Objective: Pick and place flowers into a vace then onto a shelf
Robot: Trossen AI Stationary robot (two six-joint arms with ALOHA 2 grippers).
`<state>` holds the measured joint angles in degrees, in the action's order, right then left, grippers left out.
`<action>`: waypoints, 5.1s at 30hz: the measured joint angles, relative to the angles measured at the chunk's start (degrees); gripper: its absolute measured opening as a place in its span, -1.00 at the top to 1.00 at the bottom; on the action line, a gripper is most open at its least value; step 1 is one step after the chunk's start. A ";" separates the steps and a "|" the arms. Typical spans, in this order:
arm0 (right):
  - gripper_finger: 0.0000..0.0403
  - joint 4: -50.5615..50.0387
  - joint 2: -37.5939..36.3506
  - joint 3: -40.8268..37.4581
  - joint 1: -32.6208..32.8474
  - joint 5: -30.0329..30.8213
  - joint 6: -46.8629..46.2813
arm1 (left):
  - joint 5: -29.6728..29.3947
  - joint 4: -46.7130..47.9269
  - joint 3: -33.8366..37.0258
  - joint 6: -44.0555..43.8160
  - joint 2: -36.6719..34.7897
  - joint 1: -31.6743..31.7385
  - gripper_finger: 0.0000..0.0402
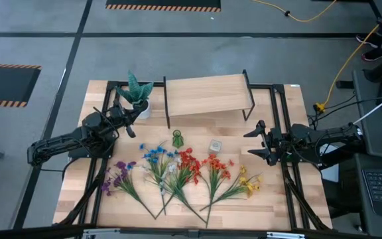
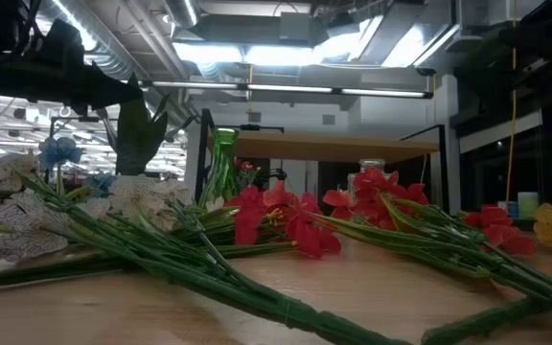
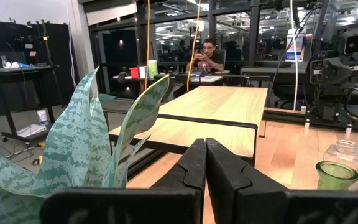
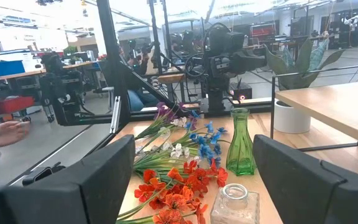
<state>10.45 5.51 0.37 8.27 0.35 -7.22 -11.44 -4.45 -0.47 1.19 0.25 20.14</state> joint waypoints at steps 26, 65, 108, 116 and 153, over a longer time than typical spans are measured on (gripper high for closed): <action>-0.62 0.00 -0.01 0.00 0.01 0.02 4.40 | 0.00 0.00 0.00 0.00 0.00 0.02 0.97; -0.62 0.01 0.01 -0.01 0.02 0.01 4.28 | 0.00 0.00 0.00 0.48 0.00 0.00 0.97; -0.62 0.49 0.00 -0.01 -0.02 13.17 10.43 | 0.00 0.00 0.00 0.50 0.00 0.00 0.97; -0.62 0.98 0.01 0.00 -0.02 13.17 10.55 | 0.20 -0.04 0.00 -4.91 0.00 0.00 0.97; -0.62 1.55 0.01 0.01 -0.02 13.15 9.17 | 2.23 -9.00 -6.79 -2.82 16.56 -19.48 0.99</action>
<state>12.00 5.52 0.38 8.25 13.50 1.94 -9.21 -13.45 -7.26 -1.63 16.81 0.66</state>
